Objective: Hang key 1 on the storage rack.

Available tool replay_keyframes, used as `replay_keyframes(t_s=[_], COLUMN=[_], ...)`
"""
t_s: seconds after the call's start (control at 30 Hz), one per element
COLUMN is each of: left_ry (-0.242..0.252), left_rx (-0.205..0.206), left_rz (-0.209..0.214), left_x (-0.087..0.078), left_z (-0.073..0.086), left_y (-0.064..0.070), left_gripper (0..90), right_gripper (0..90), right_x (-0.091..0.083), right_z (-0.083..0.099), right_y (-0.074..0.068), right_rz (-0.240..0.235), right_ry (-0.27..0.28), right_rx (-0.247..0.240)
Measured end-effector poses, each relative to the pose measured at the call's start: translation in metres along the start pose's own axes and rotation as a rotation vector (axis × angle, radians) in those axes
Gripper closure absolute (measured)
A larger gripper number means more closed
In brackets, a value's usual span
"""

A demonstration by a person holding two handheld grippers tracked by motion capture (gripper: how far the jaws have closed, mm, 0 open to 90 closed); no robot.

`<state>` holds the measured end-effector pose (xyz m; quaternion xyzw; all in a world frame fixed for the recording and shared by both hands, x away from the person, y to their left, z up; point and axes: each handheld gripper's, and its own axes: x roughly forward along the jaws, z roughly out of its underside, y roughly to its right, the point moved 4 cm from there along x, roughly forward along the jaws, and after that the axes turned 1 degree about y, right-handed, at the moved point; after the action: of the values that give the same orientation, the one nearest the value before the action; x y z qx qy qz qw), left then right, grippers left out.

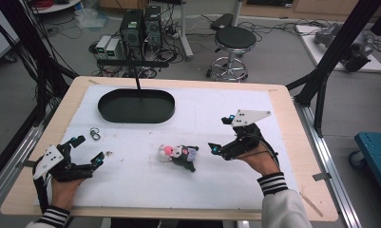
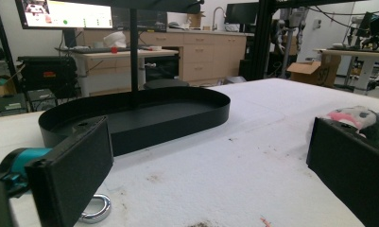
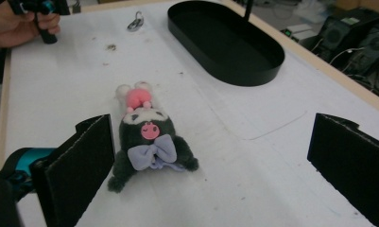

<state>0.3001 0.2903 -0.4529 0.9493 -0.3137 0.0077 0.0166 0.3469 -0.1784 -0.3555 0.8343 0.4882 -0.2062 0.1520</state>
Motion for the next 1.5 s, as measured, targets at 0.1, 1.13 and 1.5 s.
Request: replay_keyframes(t_s=[0.1, 1.13, 1.5], left_ry=[0.0, -0.002, -0.001], left_rx=[0.0, 0.0, -0.003], left_rz=[0.0, 0.002, 0.002], left_x=[0.0, 0.0, 0.0], left_z=[0.0, 0.0, 0.0], left_y=[0.0, 0.0, 0.0], left_gripper=[1.7, 1.7, 1.7], right_gripper=[0.9, 0.9, 1.0], right_x=[0.011, 0.094, 0.114], right_z=[-0.007, -0.004, 0.01], right_y=[-0.001, -0.025, -0.031], right_rz=[-0.029, -0.176, -0.219], right_ry=[-0.06, -0.362, -0.441], right_rx=[-0.027, -0.171, -0.175])
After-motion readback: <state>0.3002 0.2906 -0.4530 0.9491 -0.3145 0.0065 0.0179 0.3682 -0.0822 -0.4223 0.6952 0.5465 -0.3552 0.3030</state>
